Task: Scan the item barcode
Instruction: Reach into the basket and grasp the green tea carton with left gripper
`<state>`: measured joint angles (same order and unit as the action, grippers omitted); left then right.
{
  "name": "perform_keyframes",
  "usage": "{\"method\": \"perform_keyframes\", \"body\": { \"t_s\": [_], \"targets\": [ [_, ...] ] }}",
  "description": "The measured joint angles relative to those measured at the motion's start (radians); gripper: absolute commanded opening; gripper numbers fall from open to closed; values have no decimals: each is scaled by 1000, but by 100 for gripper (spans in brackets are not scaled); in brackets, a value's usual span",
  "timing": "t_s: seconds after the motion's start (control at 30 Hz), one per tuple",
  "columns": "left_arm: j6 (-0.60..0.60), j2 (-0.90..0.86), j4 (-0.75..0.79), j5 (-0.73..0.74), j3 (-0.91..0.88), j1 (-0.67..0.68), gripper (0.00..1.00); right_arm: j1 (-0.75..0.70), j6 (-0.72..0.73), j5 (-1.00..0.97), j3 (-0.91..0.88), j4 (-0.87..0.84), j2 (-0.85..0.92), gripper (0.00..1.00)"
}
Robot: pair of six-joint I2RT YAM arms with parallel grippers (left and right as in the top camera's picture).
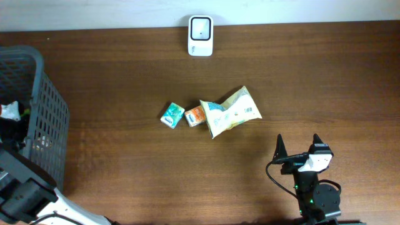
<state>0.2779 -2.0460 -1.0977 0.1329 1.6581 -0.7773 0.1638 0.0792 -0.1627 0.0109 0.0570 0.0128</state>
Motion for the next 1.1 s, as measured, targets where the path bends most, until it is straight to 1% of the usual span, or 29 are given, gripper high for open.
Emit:
{"method": "perform_keyframes", "body": {
  "t_s": [0.03,0.07,0.1,0.13,0.17,0.2,0.33,0.4,0.47,0.5,0.6,0.7,0.77,0.83,0.9,1.03,1.1],
  "targets": [
    [-10,0,3,-3,-4,0,44,0,0,0,0,0,0,99],
    [-16,0,10,-5,-12,0,38,0,0,0,0,0,0,99],
    [-19,0,16,-7,-25,0,34,0,0,0,0,0,0,99],
    [-25,0,18,-2,-35,0,25,0,0,0,0,0,0,99],
    [-36,6,27,-3,-45,4,4,0,0,0,0,0,0,99],
    [-47,10,32,-4,-52,3,0,0,0,0,0,0,0,99],
    [-67,15,16,-10,-54,-1,0,0,0,0,0,0,0,99],
    [-86,8,-74,-11,-10,1,0,0,0,0,0,0,0,99],
    [-96,-5,-176,9,101,1,0,0,0,0,0,0,0,99],
    [-101,-4,-202,20,146,1,0,0,0,0,0,0,0,99],
    [-131,9,-324,66,408,1,0,0,0,0,0,0,0,99],
    [-158,67,-362,99,581,5,0,0,0,0,0,0,0,99],
    [-171,160,-364,111,675,29,0,0,0,0,0,0,0,99],
    [-171,257,-362,117,713,70,0,0,0,0,0,0,0,99],
    [-171,311,-365,125,724,97,0,0,0,0,0,0,0,99],
    [-172,301,-363,118,723,144,0,0,0,0,0,0,0,99],
    [-174,303,-330,119,722,238,0,0,0,0,0,0,0,98]
  ]
}}
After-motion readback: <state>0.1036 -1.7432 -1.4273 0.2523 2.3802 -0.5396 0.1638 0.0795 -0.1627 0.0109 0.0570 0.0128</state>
